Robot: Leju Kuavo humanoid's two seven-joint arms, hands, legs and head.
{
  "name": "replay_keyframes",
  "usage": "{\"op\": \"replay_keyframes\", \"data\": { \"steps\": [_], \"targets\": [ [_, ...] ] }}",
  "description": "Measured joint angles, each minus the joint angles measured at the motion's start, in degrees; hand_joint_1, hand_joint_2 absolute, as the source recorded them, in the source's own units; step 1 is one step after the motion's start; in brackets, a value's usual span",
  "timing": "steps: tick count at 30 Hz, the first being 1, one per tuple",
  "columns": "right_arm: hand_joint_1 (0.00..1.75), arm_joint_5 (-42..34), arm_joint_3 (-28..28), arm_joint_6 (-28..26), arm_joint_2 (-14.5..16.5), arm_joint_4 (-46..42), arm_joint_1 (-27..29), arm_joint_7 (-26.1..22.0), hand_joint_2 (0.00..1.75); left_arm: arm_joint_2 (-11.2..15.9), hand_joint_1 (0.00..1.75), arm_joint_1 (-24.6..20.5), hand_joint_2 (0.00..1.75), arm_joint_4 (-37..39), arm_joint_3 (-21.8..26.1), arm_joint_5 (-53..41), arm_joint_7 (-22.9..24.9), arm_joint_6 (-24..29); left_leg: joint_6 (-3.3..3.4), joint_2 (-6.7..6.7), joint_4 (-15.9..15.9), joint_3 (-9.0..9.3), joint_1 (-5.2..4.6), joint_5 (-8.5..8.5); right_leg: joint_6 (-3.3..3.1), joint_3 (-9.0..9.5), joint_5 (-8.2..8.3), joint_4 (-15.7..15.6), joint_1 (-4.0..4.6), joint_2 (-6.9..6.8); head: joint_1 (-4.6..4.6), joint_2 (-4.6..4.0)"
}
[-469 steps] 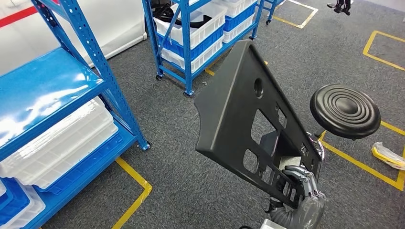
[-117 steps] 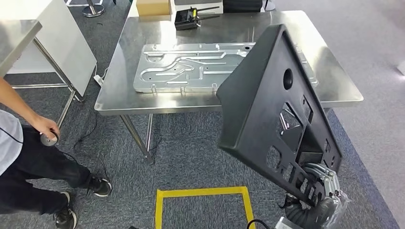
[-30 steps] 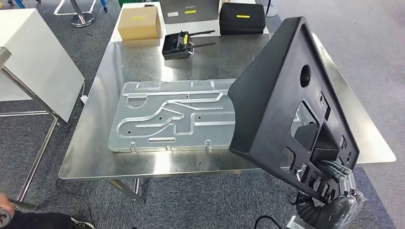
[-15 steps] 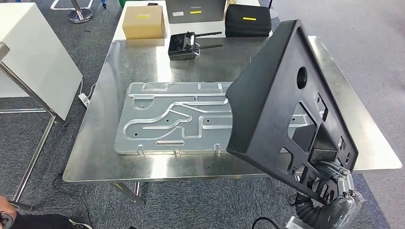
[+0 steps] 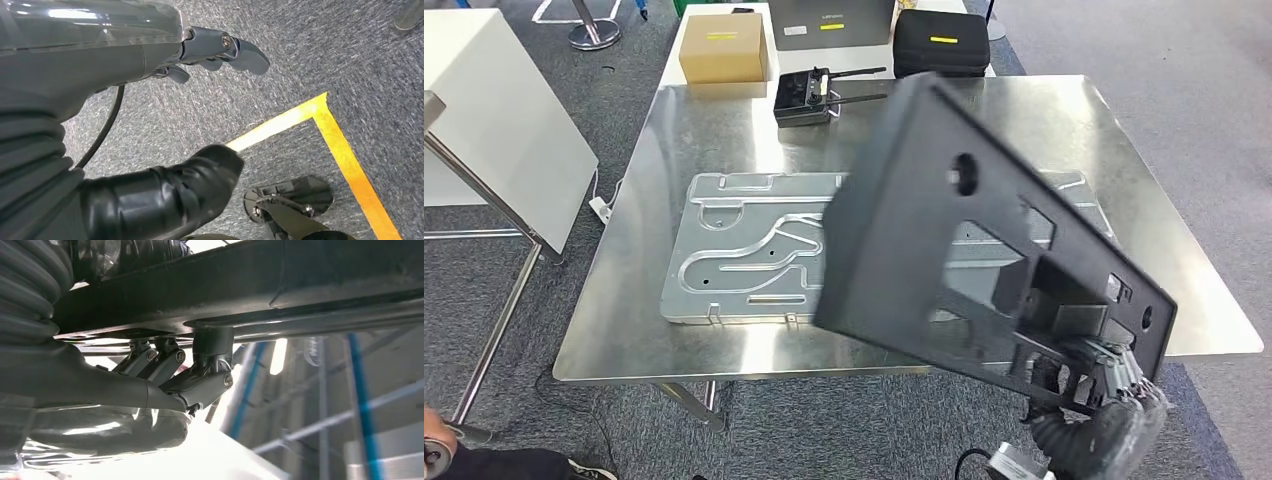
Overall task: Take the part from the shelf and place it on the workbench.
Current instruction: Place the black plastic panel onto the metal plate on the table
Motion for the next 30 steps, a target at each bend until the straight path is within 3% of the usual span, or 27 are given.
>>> {"op": "replay_keyframes", "data": {
  "steps": [6, 10, 30],
  "targets": [
    [1.66, 7.6, -0.1, 0.0, -0.2, 3.1, -5.8, 4.2, 1.75, -0.1, 0.0, -0.7, 0.0, 0.0, -1.1, -1.0, 0.8, 0.0, 0.01, 0.0, 0.0, 0.04, 0.05, 0.07, 0.0, 0.03, 0.0, 0.0, 0.04, -0.01, 0.01, 0.0],
    [1.66, 8.7, -0.1, 0.0, -0.4, 4.9, -7.9, 5.2, 1.75, -0.1, 0.0, -0.9, 0.0, 0.0, -1.4, -1.3, 1.1, 0.0, 0.03, 0.0, 0.0, 0.04, 0.05, 0.08, 0.0, 0.05, 0.0, 0.0, 0.04, -0.01, 0.01, 0.0],
    [1.69, 10.5, -0.1, 0.0, -1.0, 7.3, -9.4, 6.3, 1.75, -0.1, 0.0, -0.9, 0.0, 0.0, -2.3, -1.4, 1.2, 0.0, 0.03, 0.0, 0.0, 0.01, 0.04, 0.07, 0.01, 0.03, 0.0, 0.0, 0.04, -0.01, 0.01, 0.0]
  ]
}}
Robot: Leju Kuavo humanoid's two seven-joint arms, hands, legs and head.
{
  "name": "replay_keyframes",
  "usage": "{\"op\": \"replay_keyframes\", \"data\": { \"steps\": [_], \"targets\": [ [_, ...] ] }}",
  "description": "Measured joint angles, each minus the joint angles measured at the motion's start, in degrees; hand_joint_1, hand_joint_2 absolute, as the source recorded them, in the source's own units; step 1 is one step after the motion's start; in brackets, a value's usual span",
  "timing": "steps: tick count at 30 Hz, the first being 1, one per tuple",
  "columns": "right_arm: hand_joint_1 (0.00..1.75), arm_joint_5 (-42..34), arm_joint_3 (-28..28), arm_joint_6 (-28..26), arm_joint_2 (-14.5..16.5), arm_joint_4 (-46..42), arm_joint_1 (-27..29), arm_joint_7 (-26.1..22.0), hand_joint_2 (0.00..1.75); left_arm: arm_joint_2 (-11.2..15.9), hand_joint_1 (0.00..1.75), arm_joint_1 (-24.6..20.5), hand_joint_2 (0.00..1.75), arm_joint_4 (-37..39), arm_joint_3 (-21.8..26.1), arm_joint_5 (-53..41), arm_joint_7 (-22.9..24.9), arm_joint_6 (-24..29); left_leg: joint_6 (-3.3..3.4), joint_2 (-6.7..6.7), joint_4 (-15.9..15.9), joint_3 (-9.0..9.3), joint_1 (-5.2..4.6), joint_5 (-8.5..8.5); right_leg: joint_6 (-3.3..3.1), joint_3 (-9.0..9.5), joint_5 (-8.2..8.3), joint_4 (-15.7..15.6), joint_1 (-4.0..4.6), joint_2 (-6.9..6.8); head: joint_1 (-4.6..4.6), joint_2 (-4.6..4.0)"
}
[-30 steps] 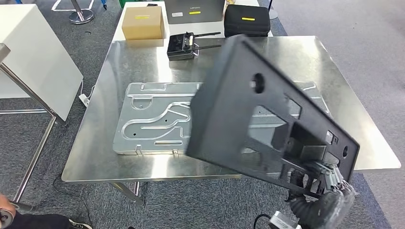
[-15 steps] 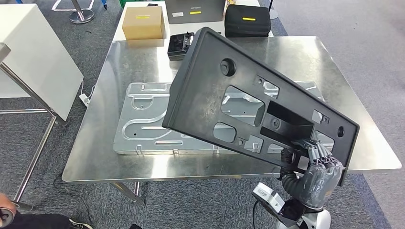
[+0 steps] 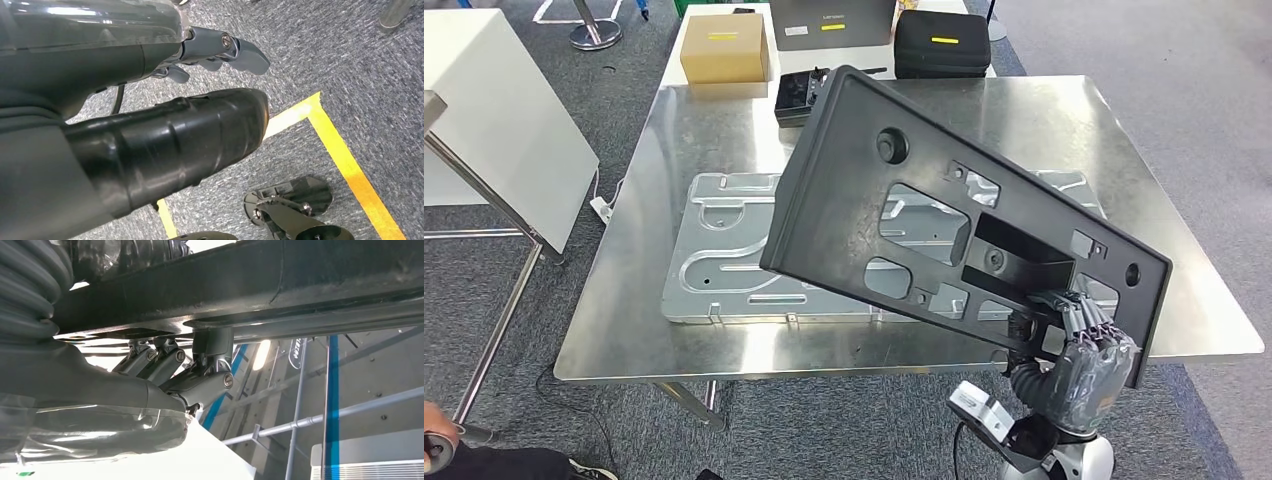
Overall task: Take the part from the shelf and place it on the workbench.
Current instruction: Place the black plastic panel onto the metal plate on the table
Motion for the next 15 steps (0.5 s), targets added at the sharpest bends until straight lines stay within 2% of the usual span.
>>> {"op": "replay_keyframes", "data": {
  "steps": [4, 8, 12, 15],
  "targets": [
    [1.7, 5.4, 0.0, 0.0, -0.3, 1.1, -2.0, 3.9, 1.75, -0.1, 0.0, -0.2, 0.0, 0.0, -0.2, -0.5, 0.3, -0.2, 0.0, 0.0, 0.0, 0.0, 0.0, 0.0, 0.0, 0.0, 0.0, 0.0, 0.0, 0.0, 0.0, 0.0],
    [1.7, 11.7, 1.0, 0.0, -1.5, 3.6, -5.2, 10.0, 1.75, -0.3, 0.0, -0.5, 0.0, 0.0, -0.5, -1.0, 0.9, -0.7, 0.0, 0.0, 0.0, 0.0, 0.0, 0.01, 0.01, 0.02, 0.01, 0.0, 0.0, 0.0, 0.0, 0.0],
    [1.71, 18.2, 3.8, 0.0, -4.0, 7.0, -8.7, 18.7, 1.75, -0.4, 0.0, -0.9, 0.0, 0.0, -1.3, -1.4, 1.4, -1.1, 0.01, 0.0, 0.0, 0.0, -0.01, 0.01, 0.01, 0.02, 0.01, 0.0, -0.01, 0.0, -0.01, 0.0],
    [1.7, 24.0, 7.0, 0.0, -7.4, 11.9, -13.2, 28.1, 1.75, -0.5, 0.0, -1.2, 0.0, 0.0, -1.9, -2.1, 1.7, -1.5, 0.02, 0.01, 0.0, 0.0, -0.01, 0.02, 0.05, 0.01, 0.04, 0.0, -0.01, 0.03, -0.01, 0.0]
  ]
}}
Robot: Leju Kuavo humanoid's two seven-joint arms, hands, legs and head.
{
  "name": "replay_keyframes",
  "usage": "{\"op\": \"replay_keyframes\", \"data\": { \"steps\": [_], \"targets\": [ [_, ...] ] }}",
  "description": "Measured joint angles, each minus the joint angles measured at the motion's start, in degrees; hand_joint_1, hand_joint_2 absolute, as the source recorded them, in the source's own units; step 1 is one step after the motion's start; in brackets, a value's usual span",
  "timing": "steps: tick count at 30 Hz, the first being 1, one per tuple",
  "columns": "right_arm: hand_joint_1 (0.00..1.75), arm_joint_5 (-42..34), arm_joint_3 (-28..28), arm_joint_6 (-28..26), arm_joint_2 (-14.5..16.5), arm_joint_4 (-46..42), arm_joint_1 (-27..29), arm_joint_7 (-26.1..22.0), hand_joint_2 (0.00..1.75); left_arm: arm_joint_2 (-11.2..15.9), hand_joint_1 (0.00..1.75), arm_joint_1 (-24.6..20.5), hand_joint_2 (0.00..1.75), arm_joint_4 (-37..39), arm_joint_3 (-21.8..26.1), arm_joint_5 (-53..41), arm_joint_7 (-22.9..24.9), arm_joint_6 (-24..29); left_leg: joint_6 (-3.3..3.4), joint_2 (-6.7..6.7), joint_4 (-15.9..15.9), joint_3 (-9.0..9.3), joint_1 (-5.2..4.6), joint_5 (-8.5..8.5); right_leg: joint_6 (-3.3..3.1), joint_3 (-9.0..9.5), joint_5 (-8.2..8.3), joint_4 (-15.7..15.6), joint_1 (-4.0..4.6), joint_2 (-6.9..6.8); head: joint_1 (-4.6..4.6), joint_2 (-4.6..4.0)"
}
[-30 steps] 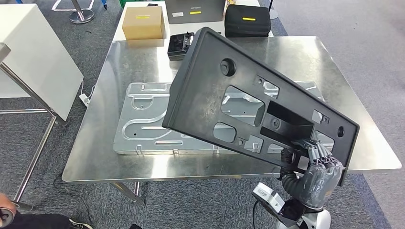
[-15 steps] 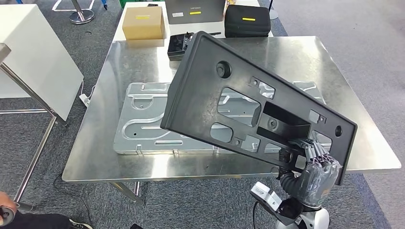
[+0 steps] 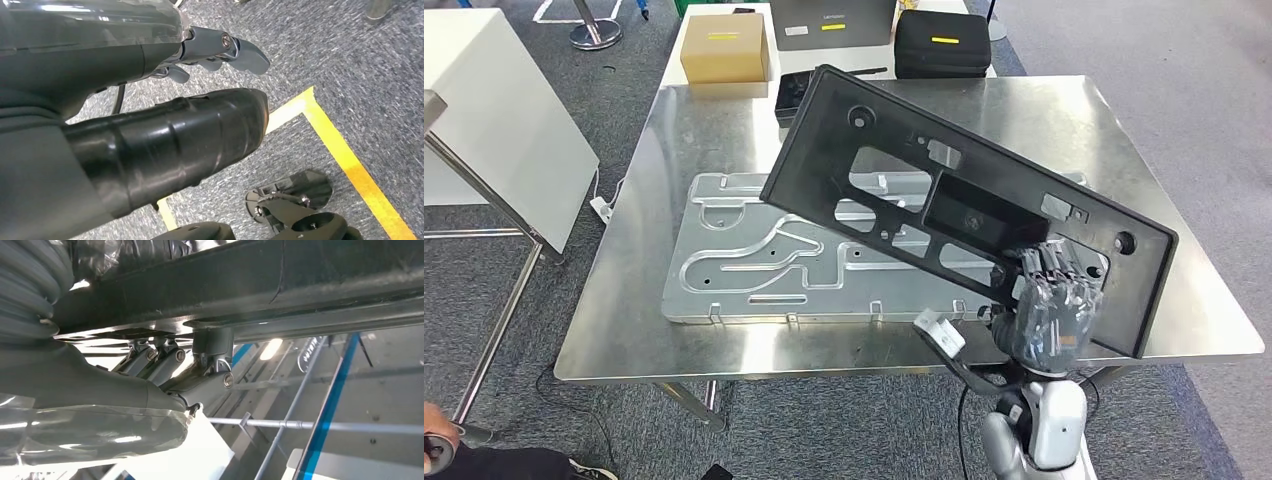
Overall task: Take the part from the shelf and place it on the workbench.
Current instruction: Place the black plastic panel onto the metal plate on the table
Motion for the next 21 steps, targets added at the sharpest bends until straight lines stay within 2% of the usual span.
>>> {"op": "replay_keyframes", "data": {
  "steps": [3, 8, 13, 21],
  "targets": [
    [1.71, 2.6, 2.5, 0.0, -4.1, 8.0, -6.6, 7.3, 1.75, -0.1, 0.0, -0.5, 0.0, 0.0, -0.9, -0.5, 0.5, -0.5, 0.12, -0.05, 0.0, -0.01, -0.02, 0.09, 0.1, 0.0, 0.08, 0.0, -0.02, -0.06, 0.01, 0.0],
    [1.71, 1.6, 3.6, 0.0, -7.9, 16.2, -11.9, 8.6, 1.75, -0.2, 0.0, -0.7, 0.0, 0.0, -1.7, -0.6, 0.7, -0.6, 0.18, -0.15, 0.0, -0.05, -0.04, 0.14, 0.14, 0.0, 0.1, 0.0, -0.05, -0.21, 0.01, 0.0],
    [1.71, 2.0, 3.7, 0.0, -9.2, 19.5, -12.8, 9.1, 1.75, -0.2, 0.0, -0.7, 0.0, 0.0, -2.4, -0.6, 0.7, -0.6, 0.18, -0.15, 0.0, -0.12, -0.04, 0.12, 0.14, -0.08, 0.09, 0.0, -0.04, -0.21, 0.0, 0.0],
    [1.71, 2.7, 4.5, 1.0, -9.7, 22.5, -14.7, 9.6, 1.75, -0.2, 0.0, -0.8, 0.0, 0.0, -2.6, -0.6, 0.7, -0.7, 0.18, -0.13, 0.0, -0.13, -0.04, 0.13, 0.14, -0.1, 0.09, 0.0, -0.03, -0.2, 0.01, 0.0]
  ]
}}
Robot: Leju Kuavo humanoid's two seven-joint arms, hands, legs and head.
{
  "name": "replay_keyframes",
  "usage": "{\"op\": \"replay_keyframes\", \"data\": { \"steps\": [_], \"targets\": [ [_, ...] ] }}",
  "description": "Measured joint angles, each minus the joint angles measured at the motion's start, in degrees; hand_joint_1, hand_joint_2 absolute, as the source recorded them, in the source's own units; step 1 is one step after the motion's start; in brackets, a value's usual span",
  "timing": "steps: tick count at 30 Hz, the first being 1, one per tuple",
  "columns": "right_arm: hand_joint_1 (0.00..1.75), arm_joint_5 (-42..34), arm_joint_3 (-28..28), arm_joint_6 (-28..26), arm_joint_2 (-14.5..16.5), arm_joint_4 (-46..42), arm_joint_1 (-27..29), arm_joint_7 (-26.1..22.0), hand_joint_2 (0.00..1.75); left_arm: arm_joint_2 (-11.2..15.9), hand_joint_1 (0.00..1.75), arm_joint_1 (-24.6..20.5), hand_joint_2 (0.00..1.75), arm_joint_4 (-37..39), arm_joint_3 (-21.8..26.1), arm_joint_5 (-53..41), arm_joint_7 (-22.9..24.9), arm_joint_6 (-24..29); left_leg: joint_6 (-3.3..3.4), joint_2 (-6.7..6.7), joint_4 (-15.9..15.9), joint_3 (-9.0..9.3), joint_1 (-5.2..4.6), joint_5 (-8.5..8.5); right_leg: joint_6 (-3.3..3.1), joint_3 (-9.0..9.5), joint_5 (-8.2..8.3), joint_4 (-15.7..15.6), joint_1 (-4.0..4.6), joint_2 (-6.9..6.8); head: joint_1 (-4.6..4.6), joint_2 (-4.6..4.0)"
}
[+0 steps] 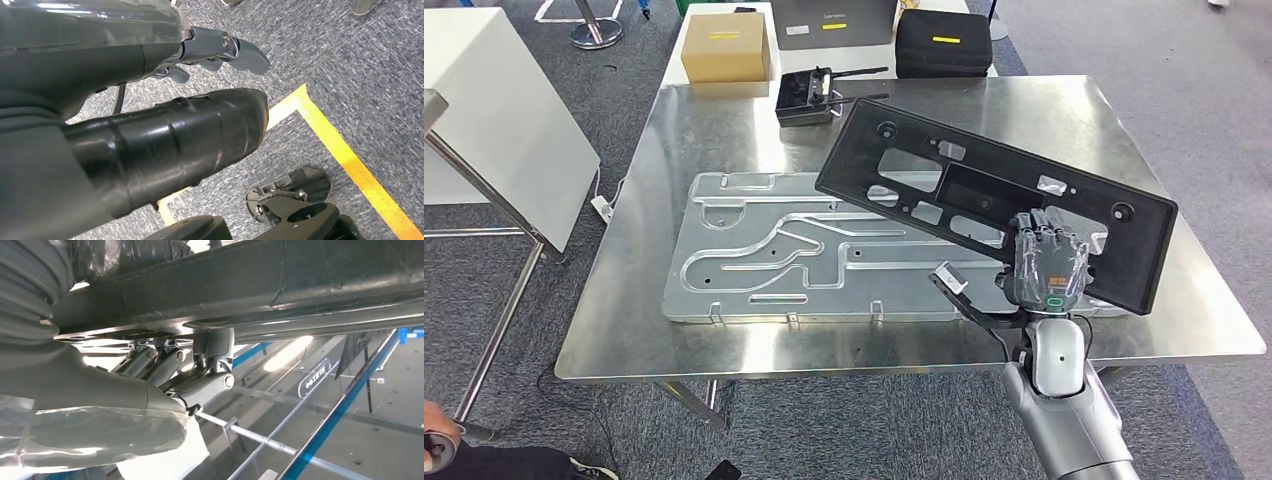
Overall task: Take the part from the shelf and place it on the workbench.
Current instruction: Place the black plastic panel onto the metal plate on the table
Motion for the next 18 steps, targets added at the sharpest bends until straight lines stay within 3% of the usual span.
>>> {"op": "replay_keyframes", "data": {
  "steps": [18],
  "targets": [
    [1.73, -2.3, 12.3, 14.2, 0.9, 8.3, -6.8, 2.8, 1.75, 0.0, 0.0, 0.0, 0.0, 0.0, 0.0, 1.5, -0.3, 0.0, 0.0, 0.0, 0.0, -0.02, 0.0, 0.01, 0.0, -0.01, 0.0, 0.0, 0.0, 0.0, 0.0, 0.0]
  ]
}}
